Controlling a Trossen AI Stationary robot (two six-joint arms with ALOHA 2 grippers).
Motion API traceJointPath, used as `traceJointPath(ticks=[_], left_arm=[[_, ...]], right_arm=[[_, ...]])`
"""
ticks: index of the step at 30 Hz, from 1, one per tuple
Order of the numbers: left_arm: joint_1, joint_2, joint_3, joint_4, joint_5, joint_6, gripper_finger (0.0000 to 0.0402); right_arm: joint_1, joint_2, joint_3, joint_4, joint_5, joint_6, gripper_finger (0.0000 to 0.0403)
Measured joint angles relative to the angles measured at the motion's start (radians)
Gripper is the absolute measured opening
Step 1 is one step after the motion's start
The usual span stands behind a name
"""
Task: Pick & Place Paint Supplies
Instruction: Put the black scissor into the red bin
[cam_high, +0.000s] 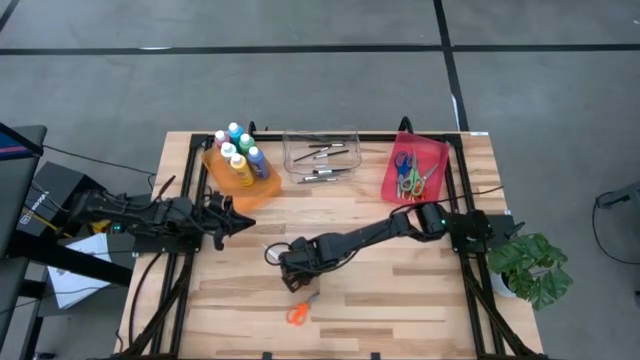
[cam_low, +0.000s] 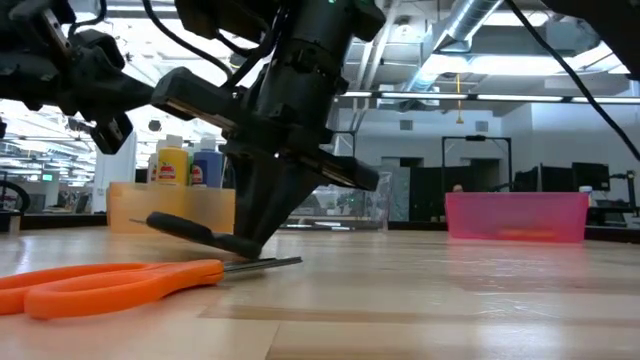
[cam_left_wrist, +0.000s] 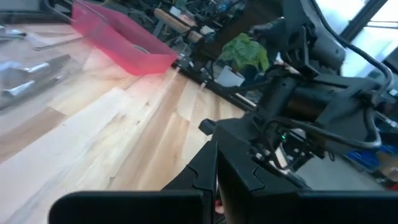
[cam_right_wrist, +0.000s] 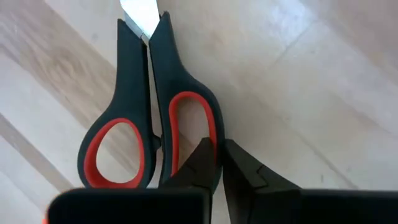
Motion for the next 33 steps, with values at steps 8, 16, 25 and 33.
traceJointPath(ticks=[8,16,25,33], left_arm=[[0.096,-0.052,0.000,-0.003,-0.001,0.000,0.0006],[0.099,-0.152,-0.001,0.023,-0.006,0.000,0.0006],[0.099,-0.152,0.000,-0.001,-0.001,0.000,0.0006],[0.099,-0.152,0.000,-0.004,-0.001,0.000,0.0006]], right_arm=[[-0.007,0.000,0.000,0.005,-0.007,-0.002,0.0018],[-0.014,0.000,-0.001,0.014,-0.011,-0.010,0.0012],[-0.033,-0.001,0.032,-0.020,-0.010,-0.038,0.0001],[-0.039,-0.003,0.130,-0.084,-0.006,-0.079,0.0003]])
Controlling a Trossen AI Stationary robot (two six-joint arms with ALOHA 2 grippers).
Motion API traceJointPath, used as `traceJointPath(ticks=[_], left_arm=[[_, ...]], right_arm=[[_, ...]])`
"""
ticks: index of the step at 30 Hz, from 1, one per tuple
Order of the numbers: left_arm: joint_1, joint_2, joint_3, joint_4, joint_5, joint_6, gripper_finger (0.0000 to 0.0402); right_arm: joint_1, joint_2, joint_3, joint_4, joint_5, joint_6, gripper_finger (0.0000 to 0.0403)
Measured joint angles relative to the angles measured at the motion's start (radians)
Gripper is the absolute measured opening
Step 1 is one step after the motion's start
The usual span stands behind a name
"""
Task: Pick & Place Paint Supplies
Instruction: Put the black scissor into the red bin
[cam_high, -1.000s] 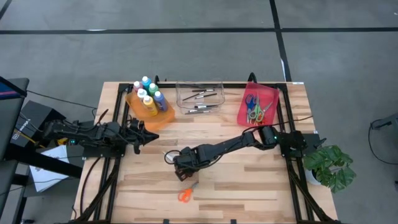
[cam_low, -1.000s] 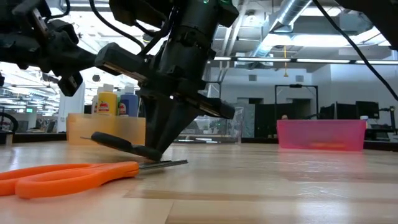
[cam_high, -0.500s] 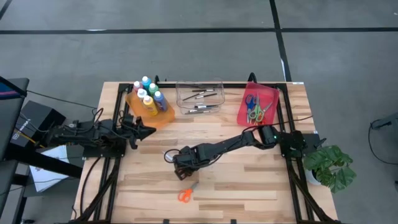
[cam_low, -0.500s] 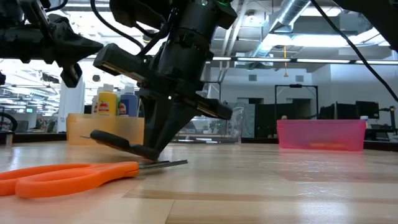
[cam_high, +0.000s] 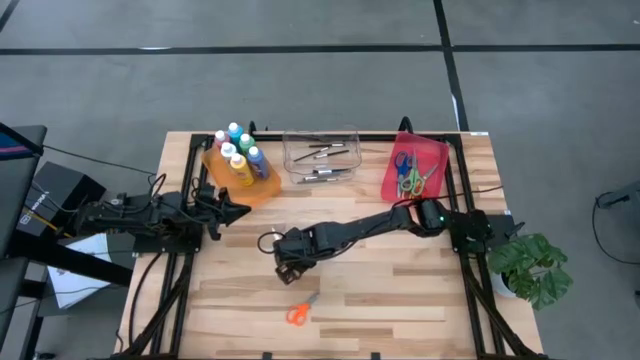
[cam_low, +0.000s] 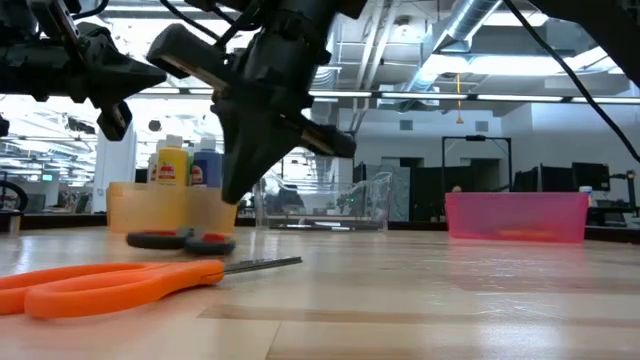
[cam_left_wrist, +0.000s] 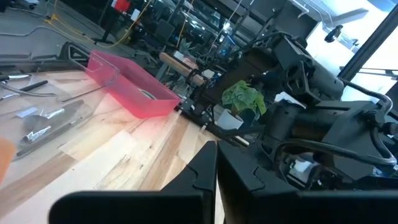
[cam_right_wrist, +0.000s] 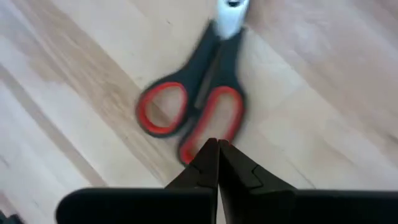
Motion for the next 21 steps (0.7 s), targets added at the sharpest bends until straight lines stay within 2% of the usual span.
traceJointPath(ticks=[6,11,14,21], left_arm=[[0.000,0.000,0.000,-0.002,0.000,0.000,0.0006],[0.000,0.000,0.000,-0.003,0.000,0.000,0.0006],[0.000,0.000,0.000,-0.003,0.000,0.000,0.0006],[0.000,0.000,0.000,-0.004,0.000,0.000,0.0006]], right_arm=[[-0.003,0.000,0.028,-0.079,0.005,-0.013,0.0002],[-0.006,0.000,0.028,-0.118,-0.054,-0.012,0.0007],[-0.007,0.003,0.028,-0.111,-0.074,-0.006,0.0045],[-0.027,0.003,0.021,-0.088,-0.054,0.002,0.0170]])
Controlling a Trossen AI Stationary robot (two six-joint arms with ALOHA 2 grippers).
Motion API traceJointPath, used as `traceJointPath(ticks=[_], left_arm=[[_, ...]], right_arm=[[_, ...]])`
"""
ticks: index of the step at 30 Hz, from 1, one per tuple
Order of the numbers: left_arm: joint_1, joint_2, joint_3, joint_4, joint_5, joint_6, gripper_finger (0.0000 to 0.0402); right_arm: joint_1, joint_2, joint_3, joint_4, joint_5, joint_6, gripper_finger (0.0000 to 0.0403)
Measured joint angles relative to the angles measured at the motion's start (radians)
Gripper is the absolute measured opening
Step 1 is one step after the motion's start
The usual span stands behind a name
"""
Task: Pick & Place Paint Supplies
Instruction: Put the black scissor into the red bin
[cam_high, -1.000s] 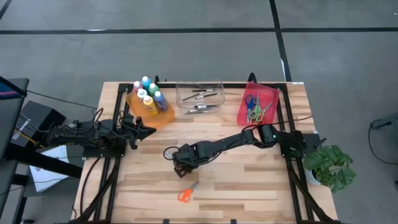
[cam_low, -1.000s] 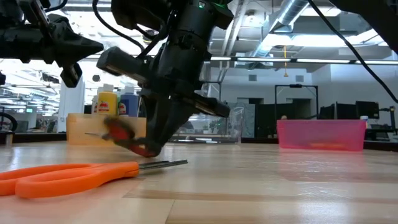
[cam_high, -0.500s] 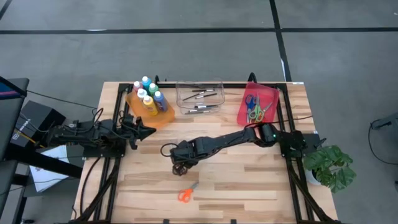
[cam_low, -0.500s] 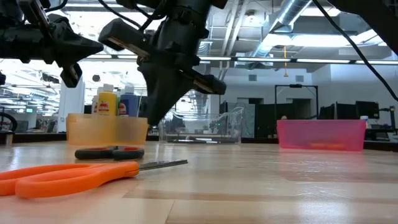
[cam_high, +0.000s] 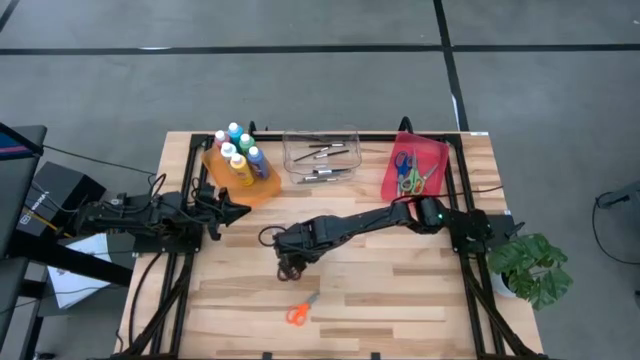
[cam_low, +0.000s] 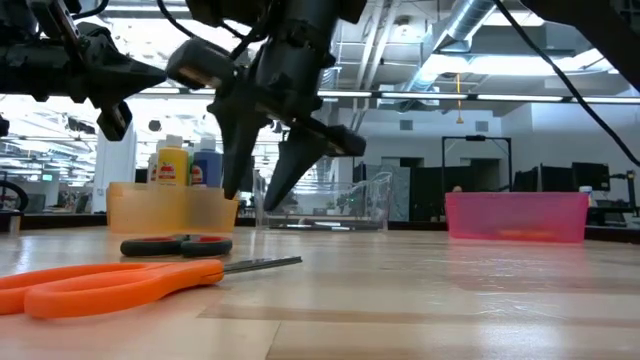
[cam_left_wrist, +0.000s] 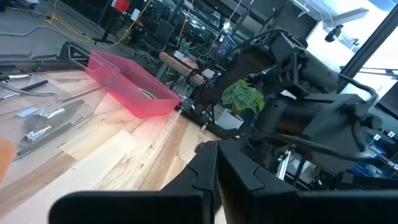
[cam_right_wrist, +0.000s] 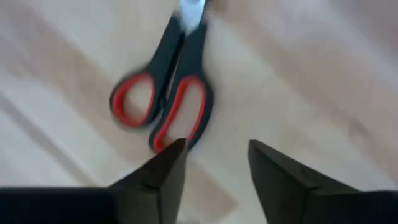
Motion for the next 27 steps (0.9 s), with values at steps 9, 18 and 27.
traceJointPath(ticks=[9,18,27], left_arm=[[0.000,0.000,0.000,0.000,0.000,0.000,0.0006],[0.000,0.000,0.000,0.000,0.000,0.000,0.0006],[0.000,0.000,0.000,0.002,-0.001,0.000,0.0006]], right_arm=[[0.018,0.001,-0.091,0.134,0.078,0.060,0.0182],[0.044,0.004,-0.184,0.227,0.063,0.080,0.0152],[0.029,0.018,-0.181,0.005,0.051,0.096,0.0111]])
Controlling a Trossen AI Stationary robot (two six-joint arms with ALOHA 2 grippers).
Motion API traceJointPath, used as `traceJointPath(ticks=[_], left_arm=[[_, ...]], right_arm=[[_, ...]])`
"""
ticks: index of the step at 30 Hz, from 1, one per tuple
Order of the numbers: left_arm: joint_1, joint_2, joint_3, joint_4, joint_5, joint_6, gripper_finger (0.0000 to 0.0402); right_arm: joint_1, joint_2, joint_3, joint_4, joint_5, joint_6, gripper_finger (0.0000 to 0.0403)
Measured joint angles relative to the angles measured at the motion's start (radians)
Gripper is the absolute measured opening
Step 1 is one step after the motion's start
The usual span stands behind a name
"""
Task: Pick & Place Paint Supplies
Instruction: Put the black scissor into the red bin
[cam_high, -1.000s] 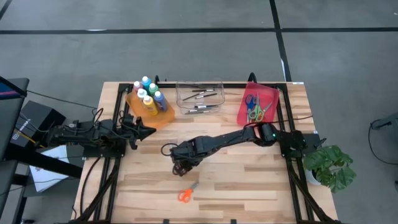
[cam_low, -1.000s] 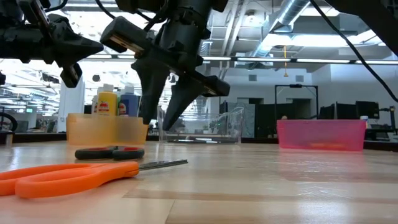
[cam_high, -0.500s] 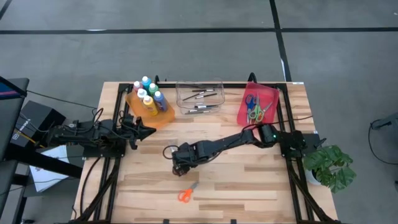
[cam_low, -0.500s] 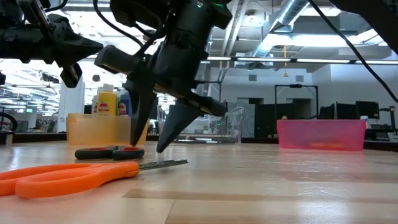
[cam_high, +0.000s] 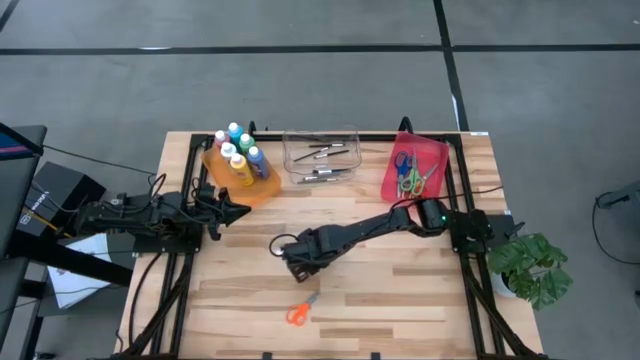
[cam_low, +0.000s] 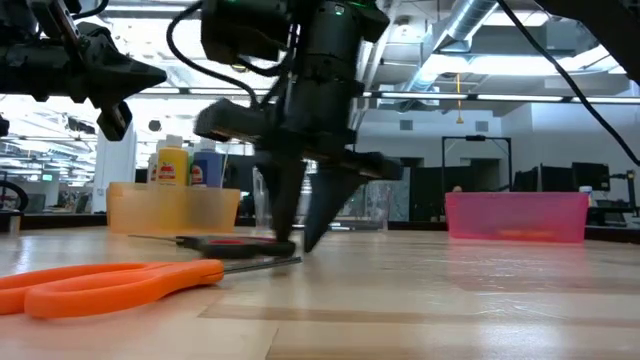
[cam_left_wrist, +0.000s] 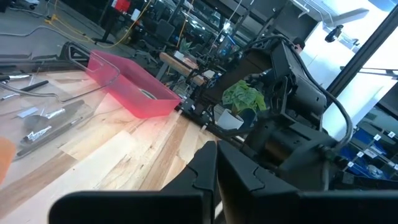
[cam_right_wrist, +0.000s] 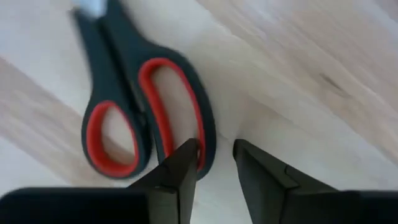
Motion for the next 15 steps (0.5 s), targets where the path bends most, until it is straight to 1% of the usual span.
traceJointPath(ticks=[5,10,12,15], left_arm=[[0.000,0.000,0.000,0.000,0.000,0.000,0.0006],[0.000,0.000,0.000,0.000,0.000,0.000,0.0006],[0.000,0.000,0.000,0.001,0.000,0.000,0.0006],[0.000,0.000,0.000,0.001,0.000,0.000,0.0006]], right_arm=[[-0.007,-0.001,0.000,-0.096,-0.001,-0.029,0.0103],[-0.011,-0.001,0.000,-0.101,0.018,-0.117,0.0096],[-0.019,-0.001,-0.001,-0.101,0.002,-0.134,0.0079],[-0.025,-0.002,-0.002,-0.105,-0.004,-0.140,0.0030]])
